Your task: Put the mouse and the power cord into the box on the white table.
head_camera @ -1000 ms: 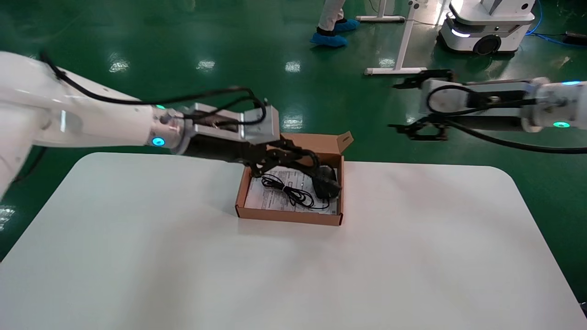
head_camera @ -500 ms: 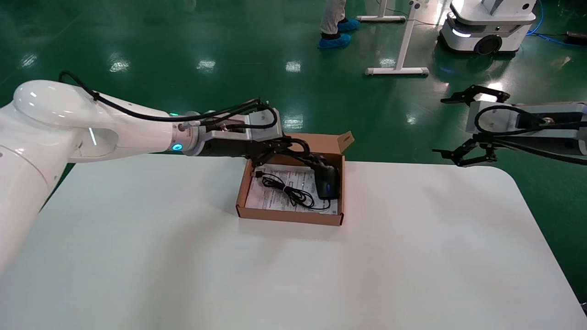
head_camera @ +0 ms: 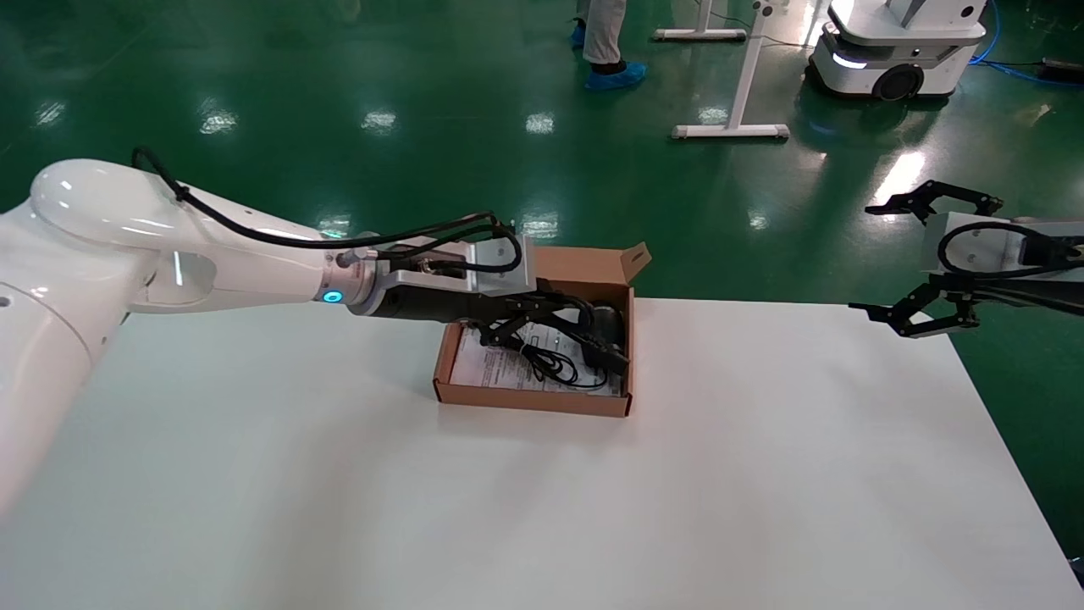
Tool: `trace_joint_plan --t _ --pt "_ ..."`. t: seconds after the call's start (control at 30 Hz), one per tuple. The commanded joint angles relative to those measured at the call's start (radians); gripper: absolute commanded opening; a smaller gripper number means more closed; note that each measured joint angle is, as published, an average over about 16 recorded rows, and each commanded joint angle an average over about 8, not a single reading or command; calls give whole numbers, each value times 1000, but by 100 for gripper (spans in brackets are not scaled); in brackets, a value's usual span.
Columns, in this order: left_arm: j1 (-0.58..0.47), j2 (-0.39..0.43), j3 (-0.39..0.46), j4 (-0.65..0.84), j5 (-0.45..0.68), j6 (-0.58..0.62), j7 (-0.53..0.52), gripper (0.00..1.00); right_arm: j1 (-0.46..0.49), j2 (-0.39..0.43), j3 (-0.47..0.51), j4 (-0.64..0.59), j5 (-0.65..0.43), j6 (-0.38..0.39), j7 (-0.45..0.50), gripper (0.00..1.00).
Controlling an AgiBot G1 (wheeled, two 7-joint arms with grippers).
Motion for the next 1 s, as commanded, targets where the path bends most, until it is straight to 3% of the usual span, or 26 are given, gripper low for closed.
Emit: trace_joint_plan --t 0.03,0.27,1.0 --pt "0 1 2 2 0 2 4 100 3 8 -2 -5 -2 -6 -5 100" --pt "35 -38 -25 -56 -35 23 -35 100 -43 22 33 69 29 -20 61 100" --pt "275 -307 -217 -458 -273 165 -297 100 -325 117 245 522 218 -101 463 100"
